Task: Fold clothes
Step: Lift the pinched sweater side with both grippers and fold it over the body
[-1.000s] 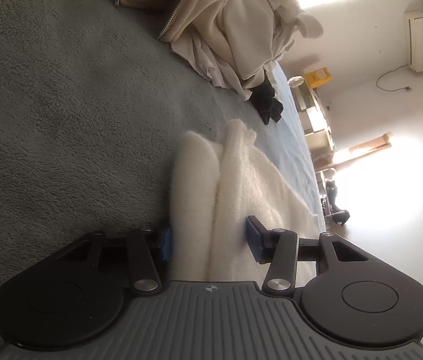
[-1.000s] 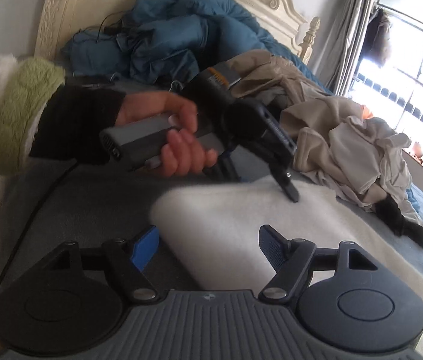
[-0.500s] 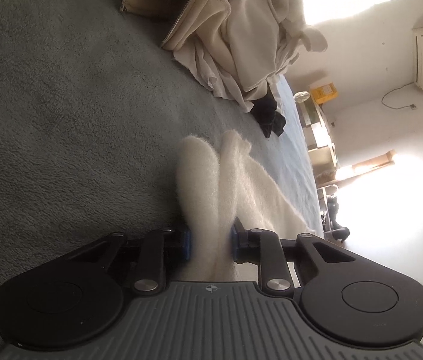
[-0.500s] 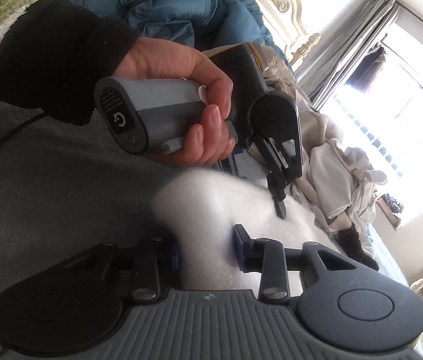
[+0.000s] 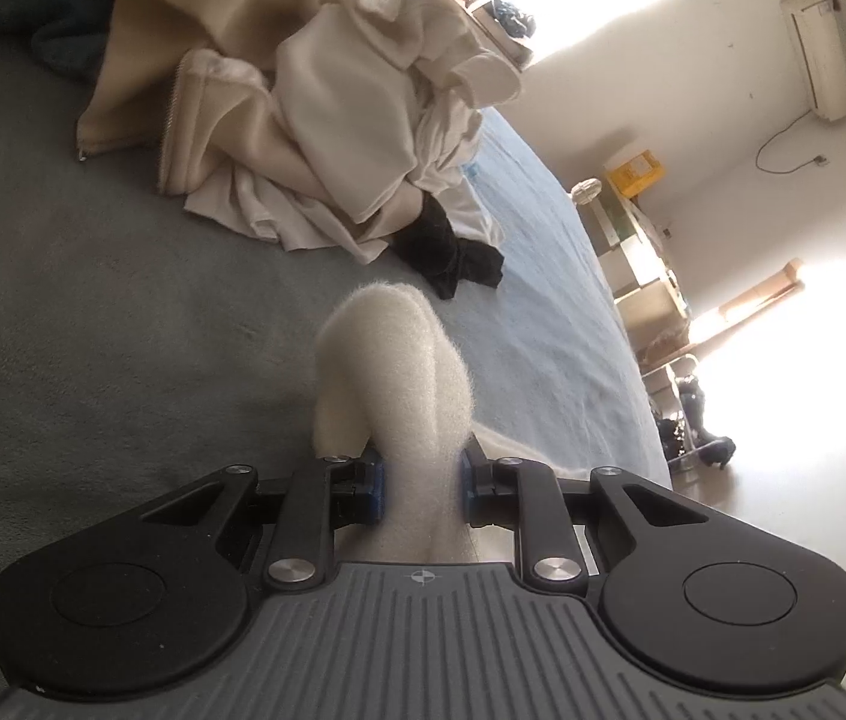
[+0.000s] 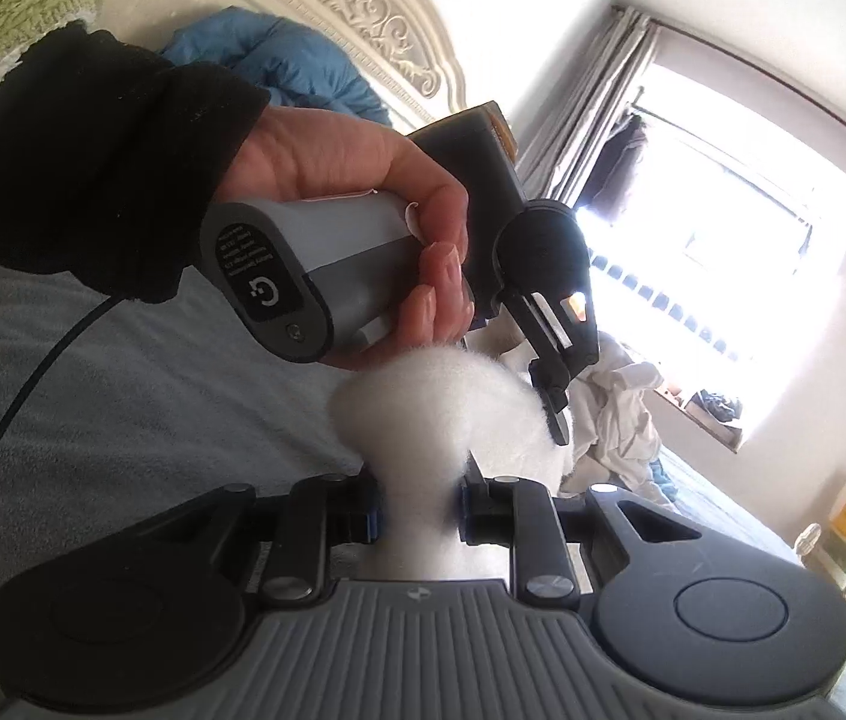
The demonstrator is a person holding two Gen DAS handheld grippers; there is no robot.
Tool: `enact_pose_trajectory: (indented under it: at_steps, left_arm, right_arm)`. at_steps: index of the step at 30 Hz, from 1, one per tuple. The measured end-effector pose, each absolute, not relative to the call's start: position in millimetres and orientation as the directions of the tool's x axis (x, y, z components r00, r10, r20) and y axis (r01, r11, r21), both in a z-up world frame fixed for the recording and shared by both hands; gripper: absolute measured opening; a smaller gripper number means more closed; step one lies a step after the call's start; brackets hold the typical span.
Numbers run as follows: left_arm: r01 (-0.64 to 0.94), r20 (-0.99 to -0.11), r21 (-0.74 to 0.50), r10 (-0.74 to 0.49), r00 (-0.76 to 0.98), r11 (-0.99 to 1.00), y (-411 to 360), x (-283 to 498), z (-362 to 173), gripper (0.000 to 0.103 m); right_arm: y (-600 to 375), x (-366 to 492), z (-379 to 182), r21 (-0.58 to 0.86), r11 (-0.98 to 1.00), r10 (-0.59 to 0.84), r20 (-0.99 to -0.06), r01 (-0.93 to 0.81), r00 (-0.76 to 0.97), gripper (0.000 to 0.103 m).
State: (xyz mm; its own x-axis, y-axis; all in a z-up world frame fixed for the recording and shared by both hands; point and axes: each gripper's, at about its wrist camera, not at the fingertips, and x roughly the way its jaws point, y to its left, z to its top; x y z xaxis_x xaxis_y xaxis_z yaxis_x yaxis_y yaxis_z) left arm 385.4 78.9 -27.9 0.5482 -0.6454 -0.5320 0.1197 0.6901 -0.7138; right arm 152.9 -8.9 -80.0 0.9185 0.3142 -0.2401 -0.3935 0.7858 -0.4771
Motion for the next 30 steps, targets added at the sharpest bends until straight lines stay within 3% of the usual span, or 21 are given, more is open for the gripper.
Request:
enact_pose_trajectory:
  at_steps: [18, 30]
  left_arm:
    - [0.247, -0.58, -0.539, -0.567, 0.584, 0.805, -54, 361, 47, 0.02]
    - [0.39, -0.682, -0.421, -0.569, 0.459, 0.819, -210, 362, 18, 0.022]
  right_arm:
    - [-132, 128, -40, -0.167, 0.961, 0.217, -0.035, -0.219, 0.976, 0.024]
    - [-243, 112, -56, 0.091, 0.996, 0.016, -0.03, -0.014, 0.999, 0.024]
